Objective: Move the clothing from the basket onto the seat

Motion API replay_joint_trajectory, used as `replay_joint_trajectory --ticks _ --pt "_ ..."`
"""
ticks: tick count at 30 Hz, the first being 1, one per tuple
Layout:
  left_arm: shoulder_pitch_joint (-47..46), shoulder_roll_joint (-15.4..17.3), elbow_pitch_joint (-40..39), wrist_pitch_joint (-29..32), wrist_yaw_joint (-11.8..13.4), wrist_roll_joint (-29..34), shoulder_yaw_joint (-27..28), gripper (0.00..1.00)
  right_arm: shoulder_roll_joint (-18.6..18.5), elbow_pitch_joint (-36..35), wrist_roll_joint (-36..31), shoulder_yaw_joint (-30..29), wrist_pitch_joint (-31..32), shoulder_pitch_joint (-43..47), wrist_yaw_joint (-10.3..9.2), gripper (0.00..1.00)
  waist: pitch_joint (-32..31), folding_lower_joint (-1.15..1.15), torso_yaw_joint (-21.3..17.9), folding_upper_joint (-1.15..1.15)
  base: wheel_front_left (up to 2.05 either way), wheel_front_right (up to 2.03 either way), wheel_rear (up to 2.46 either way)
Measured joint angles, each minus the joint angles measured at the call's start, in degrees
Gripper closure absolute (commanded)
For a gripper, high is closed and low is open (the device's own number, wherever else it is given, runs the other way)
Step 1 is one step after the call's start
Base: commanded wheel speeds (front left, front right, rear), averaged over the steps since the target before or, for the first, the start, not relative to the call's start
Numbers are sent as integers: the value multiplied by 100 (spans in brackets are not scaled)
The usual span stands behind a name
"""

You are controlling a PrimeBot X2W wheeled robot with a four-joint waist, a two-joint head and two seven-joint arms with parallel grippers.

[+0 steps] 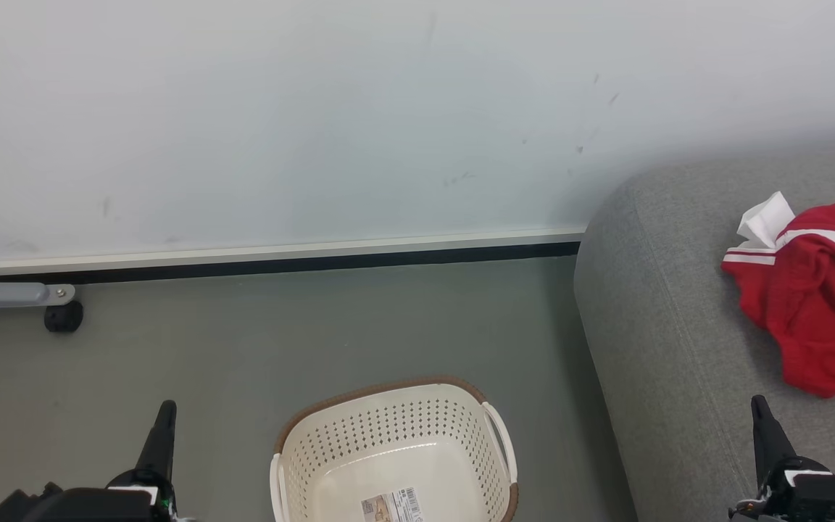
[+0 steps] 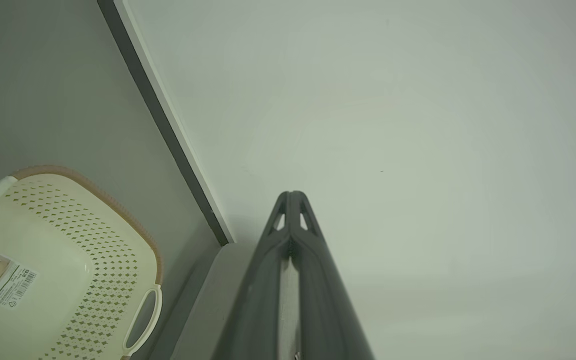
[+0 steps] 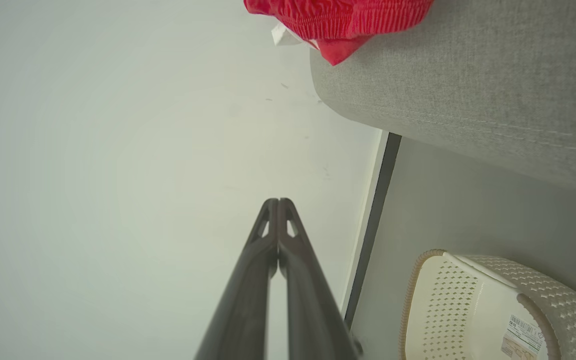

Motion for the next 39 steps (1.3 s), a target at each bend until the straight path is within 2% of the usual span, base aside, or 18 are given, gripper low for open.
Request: replay_joint_trajectory --ticks 6,39 --pt "-60 -74 53 107 -74 -332 94 100 27 55 437 -105 118 -59 54 100 -4 0 18 0 0 0 0" --pt "-64 -87 60 107 -91 -416 100 100 34 57 450 -113 118 -74 76 100 -4 0 18 0 0 0 0"
